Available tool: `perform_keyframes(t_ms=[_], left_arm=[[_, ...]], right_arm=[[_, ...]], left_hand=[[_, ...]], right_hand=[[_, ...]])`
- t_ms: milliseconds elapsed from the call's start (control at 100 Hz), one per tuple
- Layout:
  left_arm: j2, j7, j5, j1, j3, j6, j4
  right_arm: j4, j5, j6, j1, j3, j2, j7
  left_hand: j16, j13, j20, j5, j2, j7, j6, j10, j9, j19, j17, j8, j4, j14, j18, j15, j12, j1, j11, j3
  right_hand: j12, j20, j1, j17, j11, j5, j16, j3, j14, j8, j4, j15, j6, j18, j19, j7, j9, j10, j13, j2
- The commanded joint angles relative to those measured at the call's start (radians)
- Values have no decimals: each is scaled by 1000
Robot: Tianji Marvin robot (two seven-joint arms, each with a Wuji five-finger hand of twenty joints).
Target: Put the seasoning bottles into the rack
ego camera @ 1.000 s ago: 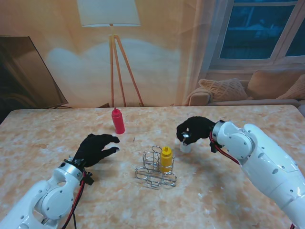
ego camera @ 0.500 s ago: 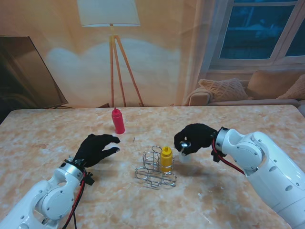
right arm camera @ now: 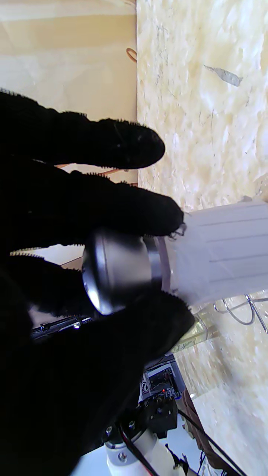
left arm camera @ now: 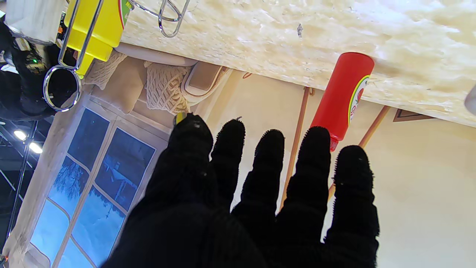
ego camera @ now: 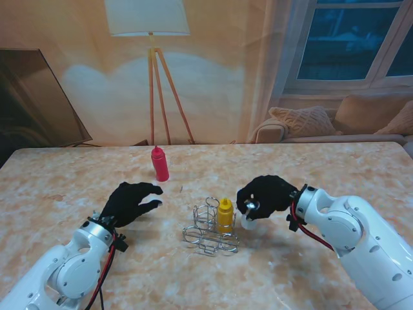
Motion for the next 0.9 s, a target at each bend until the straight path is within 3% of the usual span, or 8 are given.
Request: perform_keyframes(t_ms=[0,570,890], left_arm=[[-3,-10,0,16,-1,-2,-11],[-4,6,14,44,-17,-19,-30],[-5,10,13,44,-15,-8,-29]], right_arm=[[-11,9,-10,-24,-4,-7,24],[-43,32,-58,-58,-41,-7,11],[8,44,19,0,-133,-14,6]], left_hand=[[22,-31,21,16,-10,-1,-7,9,2,-11,-14,12,24,16,11,-16,5,-4,-10,10],[22,-30,20,16,-13,0,-7,9,2,-10,-14,12,24,15,11,-16,4,-3,-10,10],[22,-30,20,18,-14,1,-8,10,3,-10,-14,13,24,14,10,-16,5,-2,-8,10]], right_hand=[[18,25,39,14,107,30,32,94,-76,-1,-23,-8,-24,-28,24,59,84,-156,28,-15],[52,51,-2,27,141,36,65,109,-91,18,-30,33,-44,-21,40,81,83,-157,39,-35],[71,69,-3,32,155,33,76,99,-86,29,-26,57,-26,-5,52,86,77,-134,45,-17]])
